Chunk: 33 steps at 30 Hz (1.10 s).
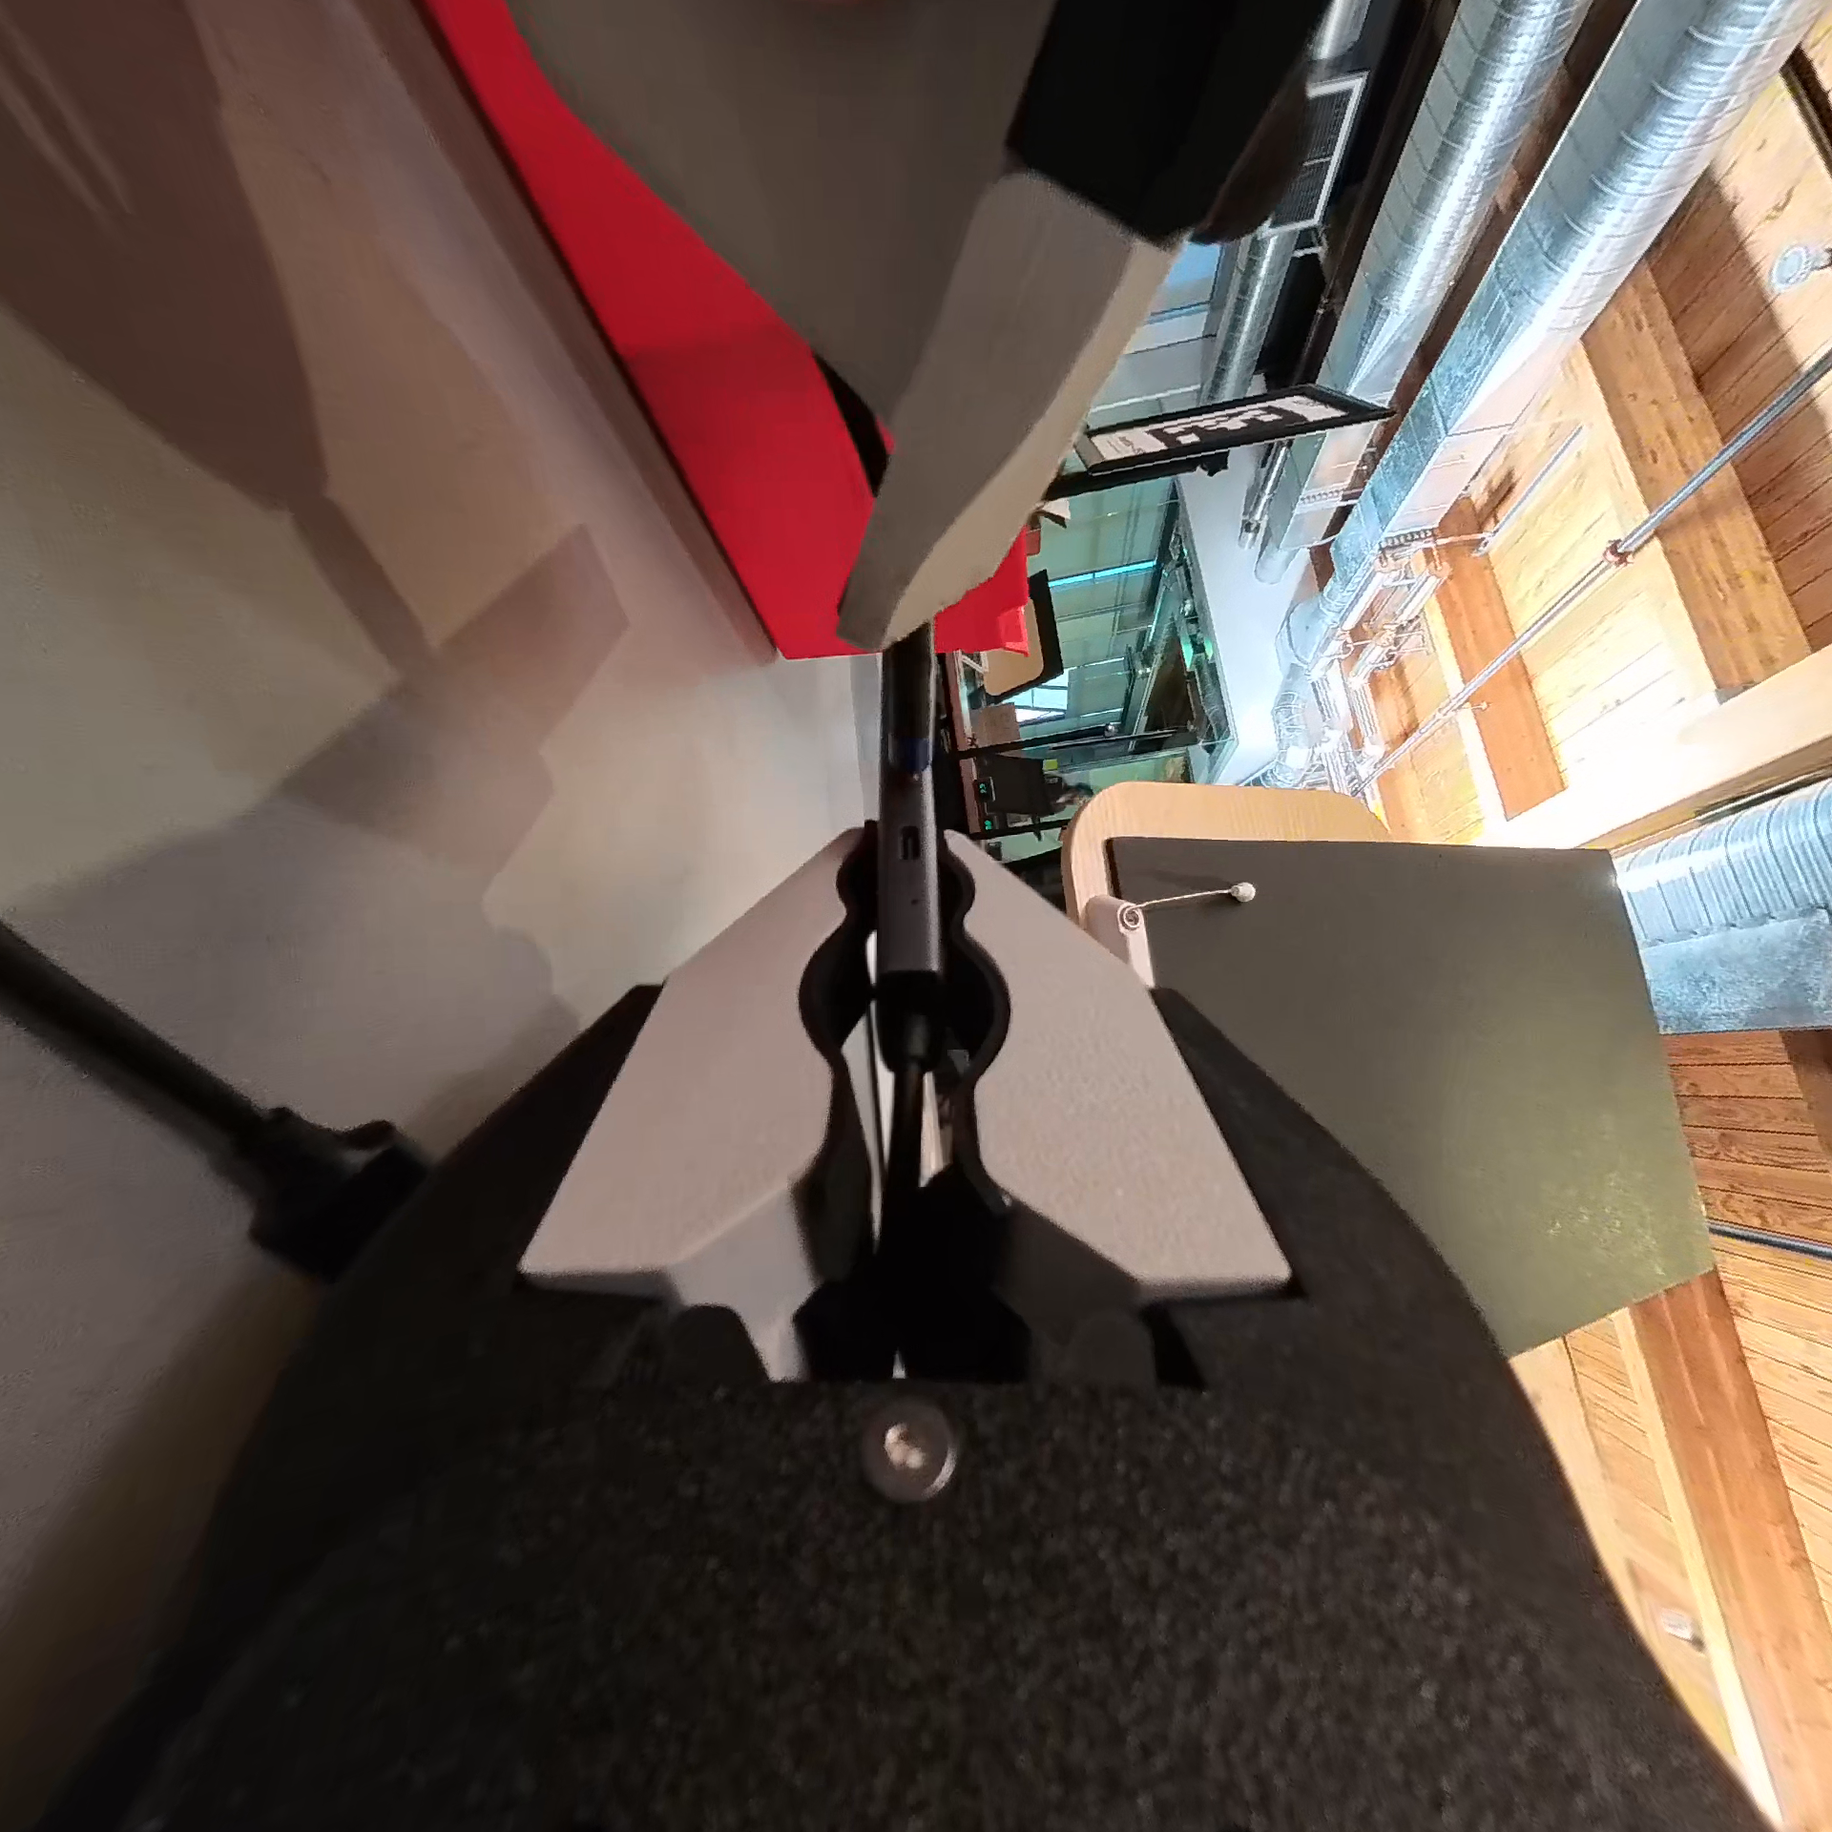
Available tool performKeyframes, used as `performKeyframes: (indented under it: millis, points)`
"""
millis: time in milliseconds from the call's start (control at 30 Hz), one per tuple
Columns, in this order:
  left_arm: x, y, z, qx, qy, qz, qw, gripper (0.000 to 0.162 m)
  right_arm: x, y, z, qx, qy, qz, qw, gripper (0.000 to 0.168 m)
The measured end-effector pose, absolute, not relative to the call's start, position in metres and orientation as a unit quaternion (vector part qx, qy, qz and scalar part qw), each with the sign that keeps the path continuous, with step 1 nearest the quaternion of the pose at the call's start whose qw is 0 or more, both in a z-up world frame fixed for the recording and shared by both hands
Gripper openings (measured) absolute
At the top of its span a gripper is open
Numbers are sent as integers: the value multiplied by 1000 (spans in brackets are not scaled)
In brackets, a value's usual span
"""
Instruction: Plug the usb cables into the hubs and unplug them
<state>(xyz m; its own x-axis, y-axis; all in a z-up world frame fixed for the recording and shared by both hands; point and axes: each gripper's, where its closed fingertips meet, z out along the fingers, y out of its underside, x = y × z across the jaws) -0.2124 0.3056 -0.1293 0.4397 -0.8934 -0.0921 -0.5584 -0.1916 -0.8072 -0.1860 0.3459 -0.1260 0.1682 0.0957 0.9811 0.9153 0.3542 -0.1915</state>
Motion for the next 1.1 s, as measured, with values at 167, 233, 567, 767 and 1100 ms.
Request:
performKeyframes:
  millis: [167,233,567,767,1100]
  points:
    - [-212,305,-129,-742,481,-218,413,2,-186,346,-126,-456,-552,-341,609,5]
    - [-211,305,-129,-743,476,-222,416,2,-186,346,-124,-452,-551,-346,611,5]
    - [-212,304,-133,-747,476,-208,416,3,-185,346,-128,-456,-560,-344,600,6]
    - [-249,288,-61,-731,366,-268,510,28,-166,336,-104,-541,-502,-246,629,6]
    - [-341,221,-129,-786,300,-305,447,23,24,296,84,-728,-328,-138,586,6]
